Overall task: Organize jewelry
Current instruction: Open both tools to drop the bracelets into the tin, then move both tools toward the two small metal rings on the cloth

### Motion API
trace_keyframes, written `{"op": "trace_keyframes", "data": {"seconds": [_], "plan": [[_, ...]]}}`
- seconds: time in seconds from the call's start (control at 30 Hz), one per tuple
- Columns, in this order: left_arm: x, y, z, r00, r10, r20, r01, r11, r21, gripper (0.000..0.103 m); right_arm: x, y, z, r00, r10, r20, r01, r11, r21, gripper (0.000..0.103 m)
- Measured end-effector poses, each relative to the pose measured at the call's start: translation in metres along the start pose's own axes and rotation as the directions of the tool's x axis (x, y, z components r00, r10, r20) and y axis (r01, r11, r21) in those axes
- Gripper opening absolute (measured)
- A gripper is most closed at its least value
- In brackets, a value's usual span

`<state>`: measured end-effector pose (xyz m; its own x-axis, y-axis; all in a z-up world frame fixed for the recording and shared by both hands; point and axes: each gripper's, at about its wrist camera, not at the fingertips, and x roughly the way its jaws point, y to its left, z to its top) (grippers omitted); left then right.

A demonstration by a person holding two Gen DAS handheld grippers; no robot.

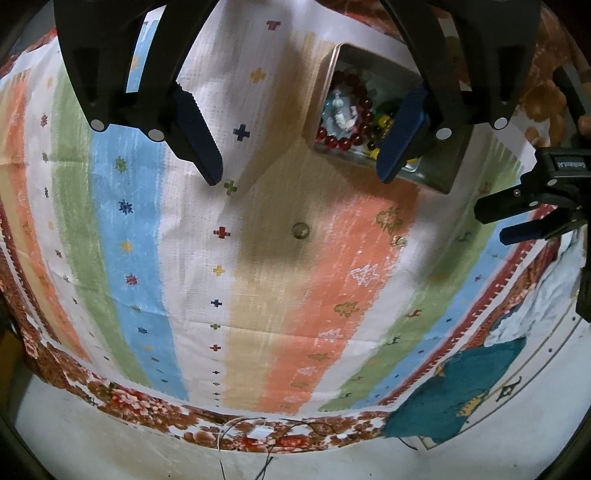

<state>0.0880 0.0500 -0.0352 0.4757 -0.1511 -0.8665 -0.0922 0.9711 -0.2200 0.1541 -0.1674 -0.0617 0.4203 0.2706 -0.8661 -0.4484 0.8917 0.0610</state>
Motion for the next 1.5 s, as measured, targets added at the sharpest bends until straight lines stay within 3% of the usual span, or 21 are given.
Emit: {"op": "trace_keyframes", "data": {"seconds": [0.3, 1.5], "plan": [[0.022, 0.007, 0.011, 0.998, 0.039, -0.043, -0.039, 0.999, 0.007, 0.097, 0.013, 0.000, 0.011, 1.000, -0.015, -0.014, 0.015, 1.000, -0.017, 0.086], [0.080, 0.015, 0.037, 0.986, 0.076, -0.146, -0.072, 0.997, 0.031, 0.097, 0.074, -0.006, 0.044, 0.992, -0.032, -0.119, 0.029, 0.999, -0.025, 0.086]]}}
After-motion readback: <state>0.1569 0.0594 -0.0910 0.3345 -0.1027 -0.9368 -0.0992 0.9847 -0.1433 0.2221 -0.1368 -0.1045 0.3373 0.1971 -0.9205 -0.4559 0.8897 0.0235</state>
